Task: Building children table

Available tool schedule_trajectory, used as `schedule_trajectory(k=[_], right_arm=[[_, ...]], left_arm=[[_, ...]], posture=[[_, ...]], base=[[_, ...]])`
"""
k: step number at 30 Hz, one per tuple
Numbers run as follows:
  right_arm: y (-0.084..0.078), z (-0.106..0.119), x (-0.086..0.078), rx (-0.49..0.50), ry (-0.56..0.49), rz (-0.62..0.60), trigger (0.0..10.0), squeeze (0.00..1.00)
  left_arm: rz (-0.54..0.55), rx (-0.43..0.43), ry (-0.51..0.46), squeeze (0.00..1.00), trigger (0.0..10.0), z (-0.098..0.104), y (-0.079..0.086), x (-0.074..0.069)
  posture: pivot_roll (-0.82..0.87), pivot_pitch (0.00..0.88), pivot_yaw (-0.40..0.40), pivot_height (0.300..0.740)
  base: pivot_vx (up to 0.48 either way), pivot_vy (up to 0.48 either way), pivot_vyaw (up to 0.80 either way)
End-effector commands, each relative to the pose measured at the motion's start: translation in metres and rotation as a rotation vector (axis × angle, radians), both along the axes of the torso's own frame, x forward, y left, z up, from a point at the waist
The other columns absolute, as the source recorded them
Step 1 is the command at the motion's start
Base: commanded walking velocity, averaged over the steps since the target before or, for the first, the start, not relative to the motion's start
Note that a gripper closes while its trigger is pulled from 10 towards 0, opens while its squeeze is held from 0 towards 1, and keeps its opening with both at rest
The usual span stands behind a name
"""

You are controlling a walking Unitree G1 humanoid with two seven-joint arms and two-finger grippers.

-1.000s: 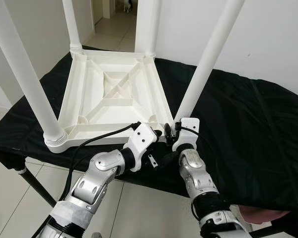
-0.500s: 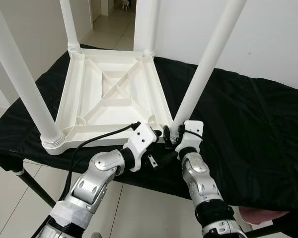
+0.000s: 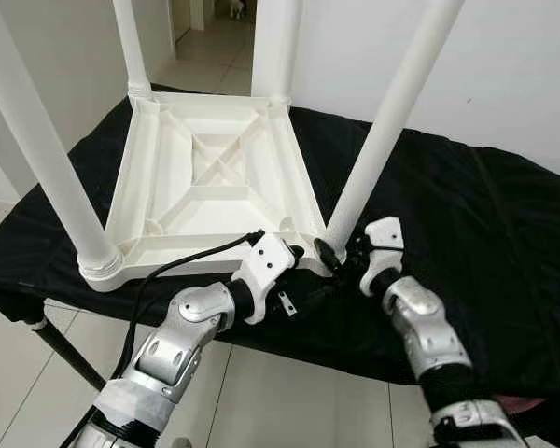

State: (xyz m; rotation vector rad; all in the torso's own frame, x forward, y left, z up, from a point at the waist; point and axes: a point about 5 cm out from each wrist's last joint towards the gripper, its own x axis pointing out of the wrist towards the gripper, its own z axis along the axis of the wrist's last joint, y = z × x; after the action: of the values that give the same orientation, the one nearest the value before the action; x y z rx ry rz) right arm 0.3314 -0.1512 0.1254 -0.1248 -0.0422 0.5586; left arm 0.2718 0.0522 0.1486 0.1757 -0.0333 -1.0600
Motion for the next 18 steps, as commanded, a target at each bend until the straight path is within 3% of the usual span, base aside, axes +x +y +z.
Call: schedule_trajectory(k=[1,5,10,16,17,18], right_arm=[[0.000,-0.003,0.000,0.003,0.012,0.038,10.0,0.00],[0.001,-0.002,0.001,-0.002,0.015,0.074,10.0,0.00],[0.022,-0.009,0.015,-0.028,0.082,0.190,10.0,0.00],[0.033,-0.015,0.020,-0.047,0.113,0.189,10.0,0.00],[0.036,-0.017,0.021,-0.051,0.126,0.184,9.5,0.00],[0.038,-0.020,0.021,-0.061,0.139,0.183,4.2,0.00]], left_arm=[[-0.006,0.003,0.001,0.00,10.0,0.000,-0.001,0.001],[-0.005,0.003,0.000,0.00,10.0,0.001,-0.001,0.001],[-0.003,0.006,-0.005,0.00,10.0,0.002,0.001,0.003],[-0.002,0.008,-0.008,0.00,10.0,0.003,0.001,0.003],[-0.003,0.008,-0.009,0.00,10.0,0.003,0.001,0.003],[-0.003,0.008,-0.009,0.00,10.0,0.003,0.001,0.003]], posture=[[-0.02,0.000,-0.067,0.740],[-0.02,0.000,-0.067,0.740],[-0.01,0.000,-0.059,0.740],[-0.01,0.000,-0.056,0.740],[-0.01,0.000,-0.056,0.740],[0.00,0.000,-0.056,0.740]], base=[[0.000,0.000,0.00],[0.000,0.000,0.00],[0.000,0.000,0.00],[0.000,0.000,0.00],[0.000,0.000,0.00],[0.000,0.000,0.00]])
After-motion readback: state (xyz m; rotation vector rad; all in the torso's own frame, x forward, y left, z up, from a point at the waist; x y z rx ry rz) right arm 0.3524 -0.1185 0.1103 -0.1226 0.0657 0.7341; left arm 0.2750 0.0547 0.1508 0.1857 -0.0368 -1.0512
